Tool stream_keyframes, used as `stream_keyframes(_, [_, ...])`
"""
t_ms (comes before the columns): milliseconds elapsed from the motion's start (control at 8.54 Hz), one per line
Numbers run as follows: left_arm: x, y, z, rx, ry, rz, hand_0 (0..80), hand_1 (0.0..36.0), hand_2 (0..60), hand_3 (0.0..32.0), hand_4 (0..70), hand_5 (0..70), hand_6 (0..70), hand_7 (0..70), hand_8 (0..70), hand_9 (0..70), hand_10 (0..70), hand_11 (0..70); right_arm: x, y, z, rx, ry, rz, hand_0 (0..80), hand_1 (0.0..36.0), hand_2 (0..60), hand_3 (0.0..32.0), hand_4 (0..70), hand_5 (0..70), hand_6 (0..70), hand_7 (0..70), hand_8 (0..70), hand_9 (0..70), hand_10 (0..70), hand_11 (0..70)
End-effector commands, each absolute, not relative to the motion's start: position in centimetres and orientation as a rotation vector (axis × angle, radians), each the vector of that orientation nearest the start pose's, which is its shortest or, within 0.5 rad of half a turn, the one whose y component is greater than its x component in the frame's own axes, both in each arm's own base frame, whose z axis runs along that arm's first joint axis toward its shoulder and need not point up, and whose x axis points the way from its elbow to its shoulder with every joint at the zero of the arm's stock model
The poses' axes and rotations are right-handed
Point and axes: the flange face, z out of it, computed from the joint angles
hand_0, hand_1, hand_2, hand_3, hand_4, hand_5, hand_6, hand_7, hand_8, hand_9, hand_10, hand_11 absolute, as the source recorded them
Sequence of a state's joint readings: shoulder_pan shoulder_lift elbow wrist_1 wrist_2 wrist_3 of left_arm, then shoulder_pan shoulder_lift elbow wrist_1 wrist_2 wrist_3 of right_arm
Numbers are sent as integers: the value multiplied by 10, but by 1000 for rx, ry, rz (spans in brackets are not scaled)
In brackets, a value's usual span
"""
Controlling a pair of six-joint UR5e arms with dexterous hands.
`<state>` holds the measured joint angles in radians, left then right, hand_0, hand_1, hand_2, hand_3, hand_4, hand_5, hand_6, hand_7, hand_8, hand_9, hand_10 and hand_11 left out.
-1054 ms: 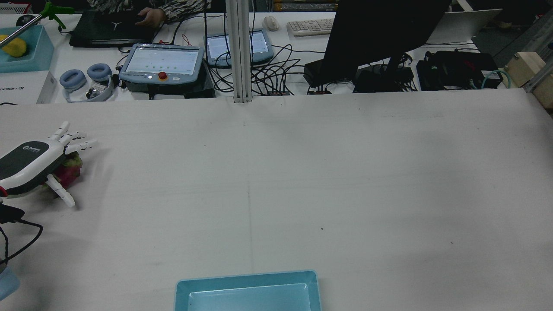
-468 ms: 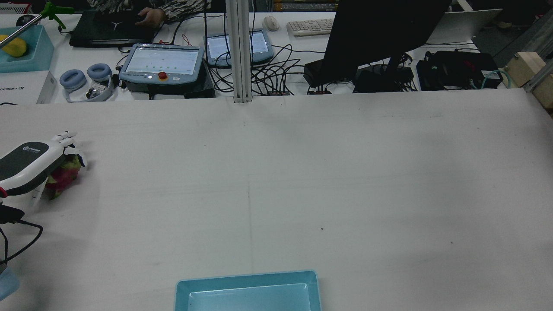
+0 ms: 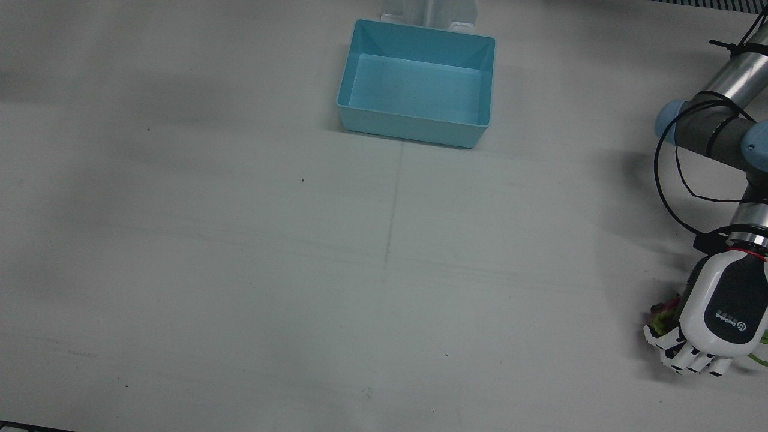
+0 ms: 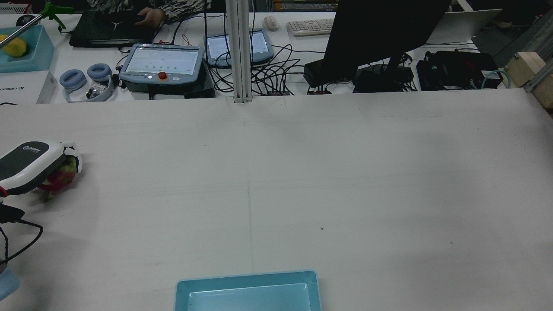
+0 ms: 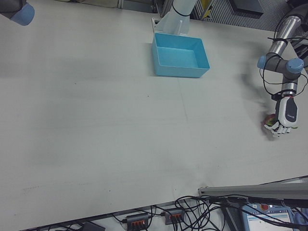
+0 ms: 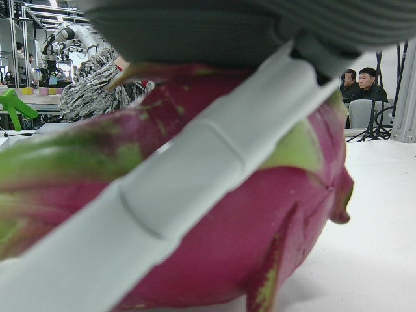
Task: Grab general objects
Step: 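Close the left hand fingers around the dragon fruit and lift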
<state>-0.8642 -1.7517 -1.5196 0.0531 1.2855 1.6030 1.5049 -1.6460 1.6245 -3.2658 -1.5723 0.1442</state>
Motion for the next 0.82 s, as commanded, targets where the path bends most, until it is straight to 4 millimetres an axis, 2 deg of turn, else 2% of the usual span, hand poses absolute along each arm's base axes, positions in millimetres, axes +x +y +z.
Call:
stream_keyframes(0, [244,-539,615,956,1461,-862,800,360,600,0,403,700,700,700,700,700,700,700,104,-452,708,213,2005,-2332,0,0,0,0,0,0,0,0,0,0,0,0])
stream_keyframes(117, [242,-541,597,966,1499,-863,800,360,600,0,356,700,700,700,700,700,700,700,104,-452,708,213,2005,-2332,0,0,0,0,0,0,0,0,0,0,0,0])
stream_keyframes(234, [234,-535,563,974,1523,-863,800,360,600,0,439,700,700,700,700,700,700,700,104,-452,708,213,2005,-2332,0,0,0,0,0,0,0,0,0,0,0,0])
stream_keyframes(351, [226,-525,530,979,1554,-855,800,360,600,0,689,700,700,700,700,700,700,700,104,-452,708,213,2005,-2332,0,0,0,0,0,0,0,0,0,0,0,0])
stream_keyframes(468, [228,-517,500,920,1626,-805,800,360,600,0,700,700,700,700,700,700,700,700,104,-452,708,213,2005,-2332,0,0,0,0,0,0,0,0,0,0,0,0])
stream_keyframes(586, [238,-512,491,744,1728,-756,800,360,600,0,700,700,700,700,700,700,700,700,104,-452,708,213,2005,-2332,0,0,0,0,0,0,0,0,0,0,0,0])
stream_keyframes(703, [236,-514,484,631,1801,-749,800,360,600,0,700,700,700,700,700,700,700,700,104,-452,708,211,2005,-2332,0,0,0,0,0,0,0,0,0,0,0,0])
